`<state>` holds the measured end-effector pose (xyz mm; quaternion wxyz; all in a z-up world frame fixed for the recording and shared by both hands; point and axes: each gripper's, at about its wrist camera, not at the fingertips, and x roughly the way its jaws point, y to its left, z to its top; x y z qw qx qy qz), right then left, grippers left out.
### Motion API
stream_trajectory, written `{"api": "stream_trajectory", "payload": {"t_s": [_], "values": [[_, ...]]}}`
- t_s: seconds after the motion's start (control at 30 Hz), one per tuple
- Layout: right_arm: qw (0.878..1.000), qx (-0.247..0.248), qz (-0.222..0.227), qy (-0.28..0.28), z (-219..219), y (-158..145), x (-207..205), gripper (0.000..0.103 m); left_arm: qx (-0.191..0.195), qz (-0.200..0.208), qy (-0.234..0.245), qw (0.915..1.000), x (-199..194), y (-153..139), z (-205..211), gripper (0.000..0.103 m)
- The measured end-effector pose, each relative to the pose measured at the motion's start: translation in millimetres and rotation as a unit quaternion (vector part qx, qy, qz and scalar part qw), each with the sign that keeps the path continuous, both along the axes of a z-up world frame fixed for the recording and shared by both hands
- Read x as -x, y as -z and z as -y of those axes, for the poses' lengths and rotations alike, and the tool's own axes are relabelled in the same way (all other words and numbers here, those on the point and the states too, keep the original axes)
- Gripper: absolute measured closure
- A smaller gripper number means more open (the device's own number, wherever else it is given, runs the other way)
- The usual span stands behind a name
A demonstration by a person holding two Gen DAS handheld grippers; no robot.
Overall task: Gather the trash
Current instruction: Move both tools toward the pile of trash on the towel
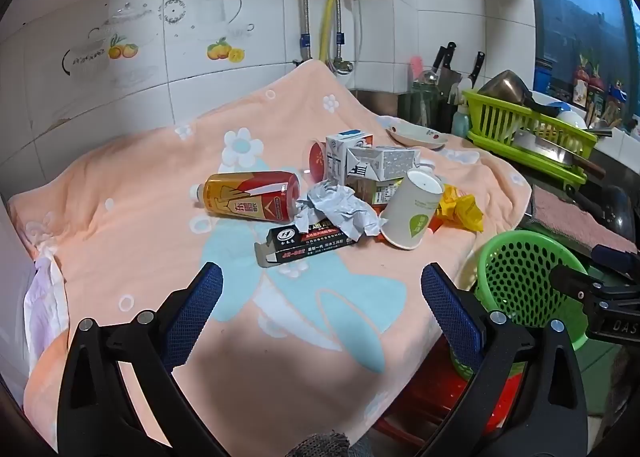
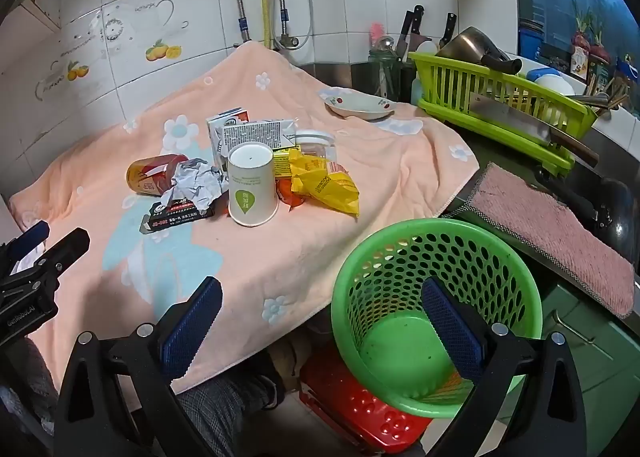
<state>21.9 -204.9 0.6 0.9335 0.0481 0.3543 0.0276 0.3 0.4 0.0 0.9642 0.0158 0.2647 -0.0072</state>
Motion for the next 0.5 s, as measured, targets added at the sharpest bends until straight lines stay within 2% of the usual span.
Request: {"api": "stream_trajectory", "payload": {"t_s": [0.5], "values": [[1.000, 0.002, -0.002, 0.000, -1.5, -1.0, -2.4, 0.006, 0.004, -0.002, -0.001, 1.0000, 0.2, 0.5, -2.7, 0.005]]}}
